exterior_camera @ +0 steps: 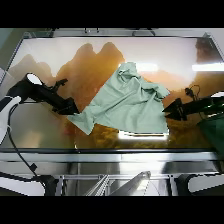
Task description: Fold the shirts.
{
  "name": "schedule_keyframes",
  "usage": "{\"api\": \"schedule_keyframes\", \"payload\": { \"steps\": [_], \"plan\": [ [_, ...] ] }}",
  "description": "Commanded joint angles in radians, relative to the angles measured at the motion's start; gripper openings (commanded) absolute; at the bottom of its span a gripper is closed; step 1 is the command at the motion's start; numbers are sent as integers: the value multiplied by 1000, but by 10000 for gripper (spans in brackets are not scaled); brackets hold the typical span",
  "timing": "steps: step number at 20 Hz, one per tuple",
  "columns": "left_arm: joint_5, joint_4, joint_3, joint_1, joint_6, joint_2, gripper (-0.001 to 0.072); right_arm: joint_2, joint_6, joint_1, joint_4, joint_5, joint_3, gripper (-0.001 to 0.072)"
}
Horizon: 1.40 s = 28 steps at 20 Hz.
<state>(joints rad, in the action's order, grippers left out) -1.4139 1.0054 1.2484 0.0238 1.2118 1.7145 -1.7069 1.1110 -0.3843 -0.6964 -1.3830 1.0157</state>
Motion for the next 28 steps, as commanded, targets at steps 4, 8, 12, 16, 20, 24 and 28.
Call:
{"api": "schedule_keyframes", "payload": {
  "steps": [4, 8, 12, 16, 20, 24, 28],
  "plan": [
    [-23, 21, 2, -77, -14, 130, 347, 5, -39, 141, 0, 110, -67, 418],
    [4, 17, 4, -90, -27, 138, 19, 5, -42, 216, 3, 142, -67, 19],
    [0, 11, 5, -77, -48, 60, 21, 59, -69, 222, 60, 94, -66, 18],
    [-39, -207, 5, -18, -159, -149, 22, 267, -121, 198, 200, 31, -60, 18],
    [-151, -571, 9, 72, -267, -325, 22, 480, -117, 196, 256, 8, -10, 17],
    [-265, -1061, 61, 219, -370, -578, 21, 756, -140, 151, 465, 10, 140, 17],
    [-144, -1094, 381, 469, -372, -842, 23, 985, -127, 8, 470, 165, 446, 17]
  ]
}}
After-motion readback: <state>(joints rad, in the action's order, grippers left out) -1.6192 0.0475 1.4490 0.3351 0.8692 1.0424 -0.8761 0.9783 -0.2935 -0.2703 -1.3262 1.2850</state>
